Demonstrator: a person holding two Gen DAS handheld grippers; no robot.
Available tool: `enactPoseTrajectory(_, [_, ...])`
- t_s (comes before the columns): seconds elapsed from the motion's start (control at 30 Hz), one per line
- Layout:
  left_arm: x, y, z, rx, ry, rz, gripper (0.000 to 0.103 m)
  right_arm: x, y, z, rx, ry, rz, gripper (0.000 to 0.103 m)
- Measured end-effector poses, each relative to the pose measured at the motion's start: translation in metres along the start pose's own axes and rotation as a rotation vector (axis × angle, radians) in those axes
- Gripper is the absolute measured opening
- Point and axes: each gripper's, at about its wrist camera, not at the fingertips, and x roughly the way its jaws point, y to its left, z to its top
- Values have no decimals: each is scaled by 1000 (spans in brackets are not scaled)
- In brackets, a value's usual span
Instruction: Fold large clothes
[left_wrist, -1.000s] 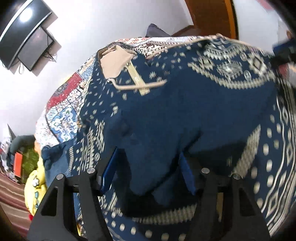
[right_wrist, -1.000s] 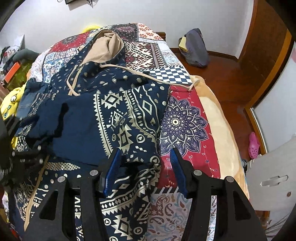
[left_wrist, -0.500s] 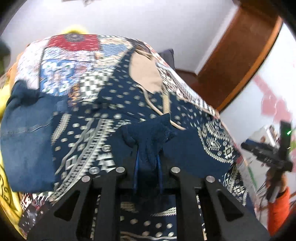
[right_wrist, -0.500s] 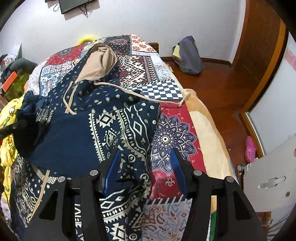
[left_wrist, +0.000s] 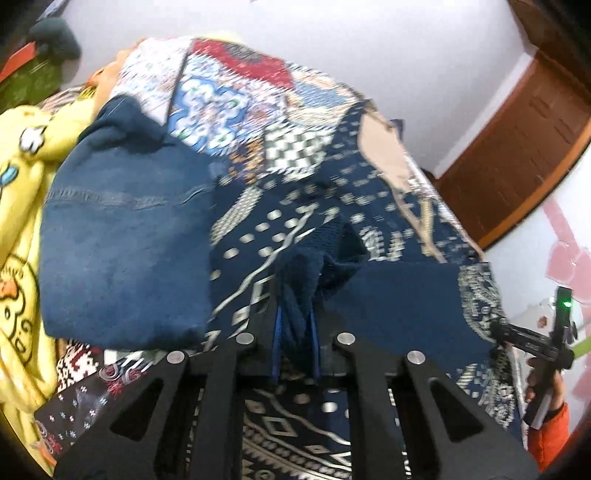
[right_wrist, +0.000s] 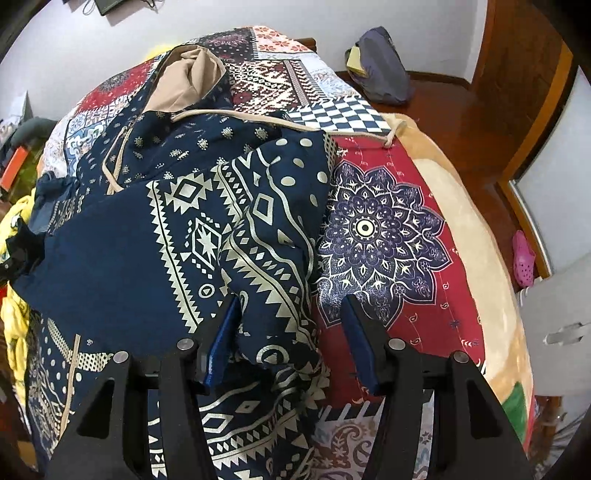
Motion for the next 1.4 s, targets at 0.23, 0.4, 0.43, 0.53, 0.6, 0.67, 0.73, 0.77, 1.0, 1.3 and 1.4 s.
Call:
enactPoseTrajectory(0.23, [4,8,-15,97,22,158,15,4,4,-1,-43,4,-33,58])
enactPoseTrajectory(0.4, [-9,10,-16,167,19,285,39,0,8,3,-51,27,-46,58])
enactPoseTrajectory(0.43, [-13,8,-16,205,11,337,43,-5,10,4,-59,23,-50,58])
enactPoseTrajectory(0.53, [-26,4,-15,277,1,380,56,-19,15,7,-82,4,-58,58])
enactPoseTrajectory(0.6, [-36,-2,-11,298,5,355,56,-33,19,12,-97,-23,-49,58])
enactPoseTrajectory(0.67, [-50,-12,-3,313,-14,316,60,-50,24,20,-110,-63,-36,58])
enactPoseTrajectory(0.73, [-62,-25,5,332,-47,288,65,-68,31,31,-125,-117,-31,58])
enactPoseTrajectory(0.77, [-69,-33,11,345,-71,275,67,-74,35,35,-131,-135,-28,58])
enactPoseTrajectory(1.0, [-92,-92,52,428,-186,167,71,-112,63,76,-167,-283,59,61])
enactPoseTrajectory(1.3, [-46,-140,93,496,-226,168,78,-76,93,122,-185,-306,103,65])
enactPoseTrajectory(1.4, [-13,-144,101,502,-192,166,78,-50,102,134,-203,-277,88,65])
